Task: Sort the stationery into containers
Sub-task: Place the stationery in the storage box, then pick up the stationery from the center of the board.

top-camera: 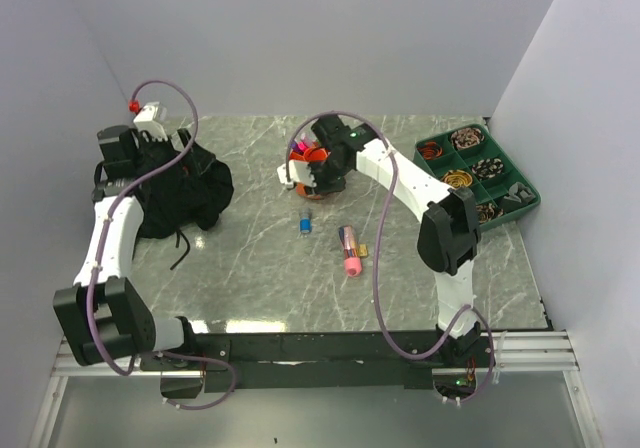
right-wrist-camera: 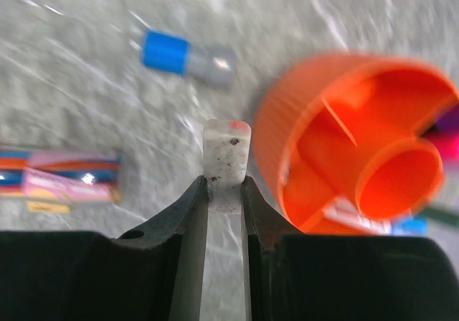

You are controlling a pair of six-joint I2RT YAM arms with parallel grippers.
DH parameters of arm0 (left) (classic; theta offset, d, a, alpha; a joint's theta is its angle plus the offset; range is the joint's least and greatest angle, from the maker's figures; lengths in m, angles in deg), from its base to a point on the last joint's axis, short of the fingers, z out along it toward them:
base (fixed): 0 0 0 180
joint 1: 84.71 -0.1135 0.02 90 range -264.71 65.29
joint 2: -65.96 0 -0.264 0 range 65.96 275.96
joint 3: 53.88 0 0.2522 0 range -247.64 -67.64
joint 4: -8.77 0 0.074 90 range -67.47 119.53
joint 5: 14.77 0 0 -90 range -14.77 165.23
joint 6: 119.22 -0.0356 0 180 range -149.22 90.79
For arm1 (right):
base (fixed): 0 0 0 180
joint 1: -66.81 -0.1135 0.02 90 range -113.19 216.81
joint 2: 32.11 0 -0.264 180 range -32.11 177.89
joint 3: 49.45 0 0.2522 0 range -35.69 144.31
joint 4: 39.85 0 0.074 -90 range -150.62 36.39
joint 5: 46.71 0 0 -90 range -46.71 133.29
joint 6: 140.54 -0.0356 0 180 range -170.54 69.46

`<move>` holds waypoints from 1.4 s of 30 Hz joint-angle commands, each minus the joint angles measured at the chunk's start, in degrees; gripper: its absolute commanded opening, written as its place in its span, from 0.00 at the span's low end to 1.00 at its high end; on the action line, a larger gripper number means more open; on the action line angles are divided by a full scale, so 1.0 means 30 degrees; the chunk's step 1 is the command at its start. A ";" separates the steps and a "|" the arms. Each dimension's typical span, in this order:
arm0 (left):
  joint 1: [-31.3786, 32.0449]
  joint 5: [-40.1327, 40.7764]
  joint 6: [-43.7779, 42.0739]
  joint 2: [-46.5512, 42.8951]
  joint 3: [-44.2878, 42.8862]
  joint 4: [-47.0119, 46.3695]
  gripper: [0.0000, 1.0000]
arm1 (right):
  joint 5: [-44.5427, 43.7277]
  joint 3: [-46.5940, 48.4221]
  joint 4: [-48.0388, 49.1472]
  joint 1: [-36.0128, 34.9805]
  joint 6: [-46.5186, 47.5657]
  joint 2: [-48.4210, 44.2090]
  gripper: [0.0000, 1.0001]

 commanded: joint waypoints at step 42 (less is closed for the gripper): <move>0.0084 -0.0348 0.0086 0.0208 -0.1196 -0.0622 1.00 | -0.1125 -0.8831 0.8275 0.1338 -1.2491 -0.8407 0.48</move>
